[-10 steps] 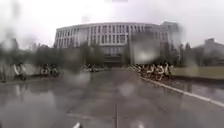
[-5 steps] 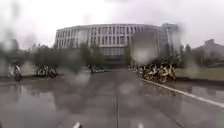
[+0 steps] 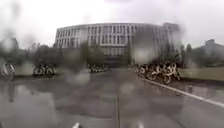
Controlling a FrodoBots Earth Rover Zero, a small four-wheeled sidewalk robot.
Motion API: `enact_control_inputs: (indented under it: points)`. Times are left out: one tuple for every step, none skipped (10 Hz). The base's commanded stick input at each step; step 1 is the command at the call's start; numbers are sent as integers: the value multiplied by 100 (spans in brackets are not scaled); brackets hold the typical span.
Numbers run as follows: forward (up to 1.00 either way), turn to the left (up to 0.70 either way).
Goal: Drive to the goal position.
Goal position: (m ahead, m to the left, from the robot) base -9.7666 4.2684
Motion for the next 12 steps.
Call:
enact_control_inputs:
  points:
    - [70,1]
    - [70,1]
    - [70,1]
    - [70,1]
    - [70,1]
    - [70,1]
    - [70,1]
    - [70,1]
    - [70,1]
    - [70,1]
    - [70,1]
    - [70,1]
